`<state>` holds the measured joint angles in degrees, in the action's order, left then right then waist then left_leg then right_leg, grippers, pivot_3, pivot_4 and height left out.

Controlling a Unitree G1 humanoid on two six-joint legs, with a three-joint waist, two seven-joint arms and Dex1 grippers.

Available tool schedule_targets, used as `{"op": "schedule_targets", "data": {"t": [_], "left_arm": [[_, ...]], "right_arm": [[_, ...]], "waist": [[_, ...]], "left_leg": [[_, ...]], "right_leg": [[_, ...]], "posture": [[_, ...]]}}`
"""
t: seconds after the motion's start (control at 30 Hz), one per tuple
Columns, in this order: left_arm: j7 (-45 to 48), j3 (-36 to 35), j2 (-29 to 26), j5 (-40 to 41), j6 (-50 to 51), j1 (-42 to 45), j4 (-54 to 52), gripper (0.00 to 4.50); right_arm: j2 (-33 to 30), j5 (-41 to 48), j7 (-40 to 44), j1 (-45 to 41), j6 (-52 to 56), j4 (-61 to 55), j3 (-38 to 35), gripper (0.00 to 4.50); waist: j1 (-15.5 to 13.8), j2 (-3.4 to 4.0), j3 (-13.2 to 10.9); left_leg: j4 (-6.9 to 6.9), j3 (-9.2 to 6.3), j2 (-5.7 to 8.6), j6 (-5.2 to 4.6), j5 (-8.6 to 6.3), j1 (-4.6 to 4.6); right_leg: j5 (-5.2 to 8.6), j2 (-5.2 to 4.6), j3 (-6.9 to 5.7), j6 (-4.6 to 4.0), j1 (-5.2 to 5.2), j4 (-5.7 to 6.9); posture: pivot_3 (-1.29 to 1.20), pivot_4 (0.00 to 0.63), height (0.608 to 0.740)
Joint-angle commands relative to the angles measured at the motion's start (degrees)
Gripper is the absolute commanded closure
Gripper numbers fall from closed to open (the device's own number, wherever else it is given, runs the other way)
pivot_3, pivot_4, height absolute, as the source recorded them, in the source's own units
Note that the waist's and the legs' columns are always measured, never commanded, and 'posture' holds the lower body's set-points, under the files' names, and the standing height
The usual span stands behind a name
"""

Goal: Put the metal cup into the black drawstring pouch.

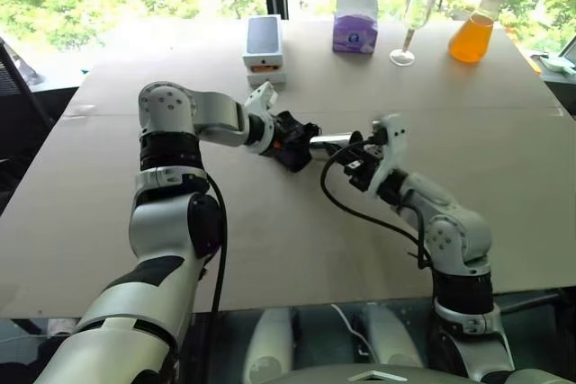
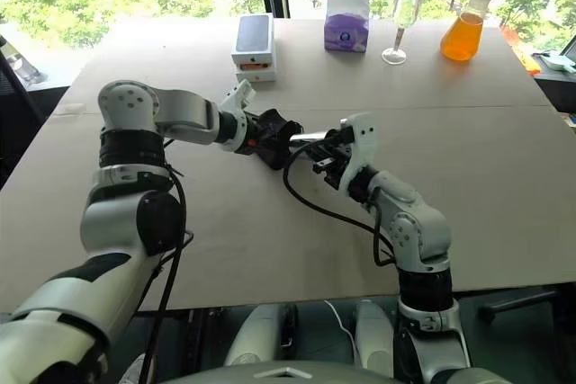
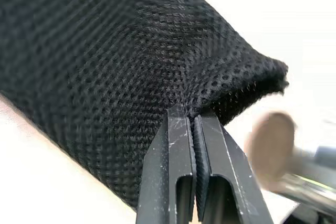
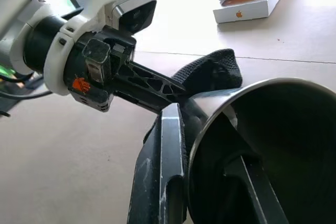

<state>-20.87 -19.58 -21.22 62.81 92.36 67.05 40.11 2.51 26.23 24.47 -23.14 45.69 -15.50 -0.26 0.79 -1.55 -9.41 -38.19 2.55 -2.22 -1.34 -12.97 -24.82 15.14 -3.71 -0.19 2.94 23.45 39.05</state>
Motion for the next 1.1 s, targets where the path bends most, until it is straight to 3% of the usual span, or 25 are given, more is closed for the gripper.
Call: {"op": "schedule_targets", "data": {"t": [0.03,0.27,0.47,0.6,0.8,1.1], "left_arm": [[-1.7,4.31,-1.73,6.76,0.14,1.0,0.61,4.5],[-3.26,9.17,-3.34,12.59,0.14,-0.36,0.58,4.5],[-3.22,11.54,-5.57,12.98,0.14,-1.75,0.2,4.5],[-2.08,13.07,-6.75,12.67,0.14,-1.91,0.15,4.5],[0.31,15.23,-7.08,12.69,0.14,-0.81,0.89,4.5],[3.87,20.65,-9.48,15.33,0.14,-1.42,-0.68,4.5]], "right_arm": [[0.81,1.37,0.82,-1.07,-3.01,1.37,1.12,4.4],[2.28,4.3,2.26,0.11,-4.09,5.21,1.68,4.4],[2.01,15.02,3.21,2.74,1.02,2.16,-3.83,4.4],[-0.87,20.01,5.09,5.18,4.33,-0.64,-3.39,4.4],[-2.3,16.03,7.18,4.6,0.95,4.08,2.7,4.4],[0.25,11.04,7.73,0.97,-7.22,16.69,3.27,4.4]], "waist": [[0.05,0.0,0.0],[0.1,0.0,0.0],[0.01,0.0,0.0],[0.01,0.0,0.0],[0.25,0.0,0.0],[0.15,-0.03,-0.02]], "left_leg": [[0.0,0.0,-0.01,0.0,0.0,0.0],[0.02,0.02,-0.02,0.0,0.0,0.0],[0.04,0.03,-0.03,0.0,0.0,0.0],[0.05,0.03,-0.02,0.0,0.0,-0.01],[0.06,0.05,-0.04,0.0,0.0,0.02],[0.08,0.05,-0.05,0.0,0.0,0.0]], "right_leg": [[0.0,0.01,0.0,0.0,0.0,-0.01],[0.0,0.04,0.0,0.0,0.01,-0.02],[0.0,0.03,0.0,0.0,0.01,-0.06],[0.0,0.04,0.0,0.0,0.01,-0.07],[0.0,0.09,0.03,0.0,0.01,-0.08],[0.01,0.09,0.04,0.0,0.01,-0.12]], "posture": [[0.0,0.15,0.74],[0.0,0.15,0.74],[0.0,0.15,0.74],[0.0,0.15,0.74],[0.0,0.15,0.74],[0.0,0.15,0.74]]}}
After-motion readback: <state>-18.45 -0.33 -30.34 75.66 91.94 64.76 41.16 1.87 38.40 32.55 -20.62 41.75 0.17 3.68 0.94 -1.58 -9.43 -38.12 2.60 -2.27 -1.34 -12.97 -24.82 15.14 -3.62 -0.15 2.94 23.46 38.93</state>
